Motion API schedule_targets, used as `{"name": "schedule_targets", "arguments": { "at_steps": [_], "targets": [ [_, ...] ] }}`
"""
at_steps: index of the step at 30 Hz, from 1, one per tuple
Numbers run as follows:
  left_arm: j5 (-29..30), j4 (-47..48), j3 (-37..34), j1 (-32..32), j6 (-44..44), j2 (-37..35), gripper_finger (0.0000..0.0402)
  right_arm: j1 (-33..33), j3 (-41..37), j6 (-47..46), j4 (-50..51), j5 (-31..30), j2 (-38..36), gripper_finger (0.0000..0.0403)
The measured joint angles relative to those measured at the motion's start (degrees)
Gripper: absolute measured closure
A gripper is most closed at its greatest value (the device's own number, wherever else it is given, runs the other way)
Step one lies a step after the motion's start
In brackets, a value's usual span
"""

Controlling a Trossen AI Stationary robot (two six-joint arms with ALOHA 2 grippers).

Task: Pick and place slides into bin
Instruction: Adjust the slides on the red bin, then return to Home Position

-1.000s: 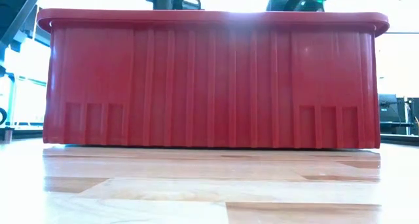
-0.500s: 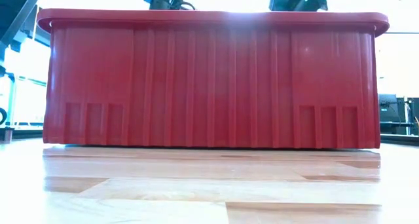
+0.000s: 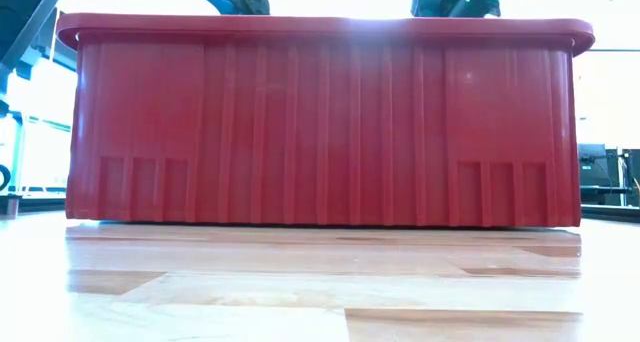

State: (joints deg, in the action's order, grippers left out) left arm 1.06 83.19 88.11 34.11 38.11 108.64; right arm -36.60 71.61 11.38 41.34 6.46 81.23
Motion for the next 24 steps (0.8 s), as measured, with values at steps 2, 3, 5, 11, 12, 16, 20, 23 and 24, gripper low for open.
{"name": "schedule_targets", "arguments": {
  "at_steps": [2, 3, 5, 11, 12, 16, 20, 23, 24],
  "targets": [
    [0.66, -0.49, -0.17, 0.00, 0.00, 0.00, 0.0401, 0.00, 0.00, 0.00, 0.00, 0.00, 0.00, 0.0403],
    [1.39, -0.90, -0.16, 0.00, 0.00, -0.01, 0.0401, 0.00, 0.00, 0.00, 0.00, 0.00, 0.00, 0.0403],
    [2.36, -1.46, -0.14, 0.00, -0.01, -0.30, 0.0401, 0.00, 0.00, 0.00, 0.00, 0.00, 0.00, 0.0403],
    [2.78, -3.43, -0.10, 0.00, -0.55, -2.27, 0.0401, 0.00, 0.00, 0.02, -0.02, 0.00, 0.02, 0.0403],
    [2.89, -3.68, -0.10, 0.00, -0.84, -2.66, 0.0401, 0.02, 0.00, 0.02, -0.02, 0.00, 0.02, 0.0403],
    [3.08, -4.23, -0.10, 0.00, -1.10, -4.25, 0.0401, 0.01, 0.00, 0.15, -0.07, -0.02, 0.02, 0.0403],
    [3.06, -5.92, -0.10, 0.00, -2.16, -5.55, 0.0401, 0.02, 0.00, 0.20, -0.26, -0.02, 0.02, 0.0403],
    [2.16, -7.54, -0.08, -0.04, -2.67, -6.91, 0.0401, 0.01, 0.00, 0.20, -0.26, -0.02, 0.02, 0.0403],
    [2.04, -8.01, -0.08, -0.04, -2.88, -7.46, 0.0401, 0.01, 0.00, 0.20, -0.26, -0.02, 0.02, 0.0403]
  ]
}}
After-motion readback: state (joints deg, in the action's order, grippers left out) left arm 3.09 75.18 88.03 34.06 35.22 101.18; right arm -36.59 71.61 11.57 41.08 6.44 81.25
